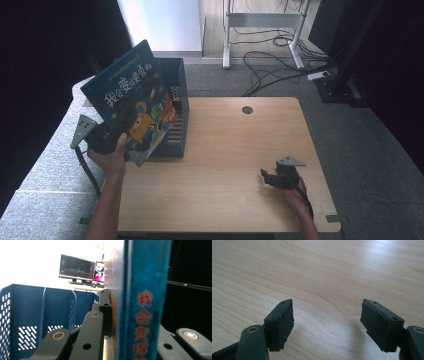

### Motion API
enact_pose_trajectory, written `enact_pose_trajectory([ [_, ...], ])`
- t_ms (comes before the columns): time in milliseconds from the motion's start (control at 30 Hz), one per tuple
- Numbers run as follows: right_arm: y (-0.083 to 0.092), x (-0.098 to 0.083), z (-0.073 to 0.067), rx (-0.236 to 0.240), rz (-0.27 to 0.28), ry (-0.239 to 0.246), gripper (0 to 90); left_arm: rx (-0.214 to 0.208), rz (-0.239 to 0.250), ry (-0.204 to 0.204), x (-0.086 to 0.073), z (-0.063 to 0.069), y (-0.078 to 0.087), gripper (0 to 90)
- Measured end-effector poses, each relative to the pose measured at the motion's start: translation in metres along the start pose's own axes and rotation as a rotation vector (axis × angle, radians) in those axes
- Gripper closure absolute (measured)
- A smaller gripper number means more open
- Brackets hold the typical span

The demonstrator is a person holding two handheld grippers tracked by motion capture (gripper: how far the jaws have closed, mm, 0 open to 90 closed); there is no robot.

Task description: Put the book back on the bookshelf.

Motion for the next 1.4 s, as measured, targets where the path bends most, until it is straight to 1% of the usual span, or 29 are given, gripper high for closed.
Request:
enact_pose_trajectory([
  [133, 0.0, 0.0, 0.0, 0.002, 0.0, 0.002, 25.9, 0.021, -0.003, -0.006, -0.001, -0.002, -0.007, 82.5],
  [267, 0.0, 0.0, 0.0, 0.002, 0.0, 0.0, 26.0, 0.03, -0.006, -0.003, -0.003, -0.005, -0.015, 82.5],
  [367, -0.001, 0.0, 0.0, 0.001, -0.002, 0.002, 25.9, 0.044, -0.001, -0.005, -0.006, -0.005, -0.02, 82.5],
  [433, -0.001, 0.0, 0.0, 0.001, -0.002, 0.0, 26.0, 0.045, -0.001, -0.005, -0.007, -0.006, -0.024, 82.5],
  [533, 0.0, 0.0, 0.001, 0.0, 0.0, -0.001, 25.9, 0.046, -0.004, 0.008, -0.009, -0.007, -0.028, 82.5],
  [667, 0.0, 0.0, 0.001, -0.001, 0.002, 0.0, 26.0, 0.052, -0.014, 0.004, -0.011, -0.007, -0.032, 82.5],
  [767, 0.0, -0.001, 0.001, -0.002, 0.001, -0.002, 26.0, 0.061, -0.024, -0.009, -0.013, -0.006, -0.038, 82.5],
  [900, -0.002, -0.001, 0.001, -0.003, -0.003, 0.0, 26.0, 0.061, -0.028, -0.011, -0.014, -0.007, -0.043, 82.5],
  [967, -0.003, -0.001, 0.0, -0.004, -0.007, 0.002, 26.0, 0.068, -0.036, -0.012, -0.015, -0.008, -0.049, 82.5],
  [1033, -0.003, -0.002, -0.001, -0.003, -0.011, 0.003, 26.0, 0.07, -0.033, -0.007, -0.015, -0.008, -0.052, 82.5],
  [1167, -0.005, -0.002, -0.002, -0.002, -0.015, 0.008, 26.0, 0.075, -0.034, 0.01, -0.014, -0.01, -0.056, 82.4],
  [1400, -0.004, -0.002, -0.002, -0.002, -0.015, 0.01, 26.0, 0.077, -0.033, 0.013, -0.013, -0.011, -0.056, 82.4],
])
Point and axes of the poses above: each handheld gripper's, and its own axes: y roughly backward along the jaws, x roughly out of its top, z roughly to its right, the point moved 2 cm from there along -y, roughly forward along the jaws, and after that the axes turned 12 degrees about y, right-handed, at the moved point
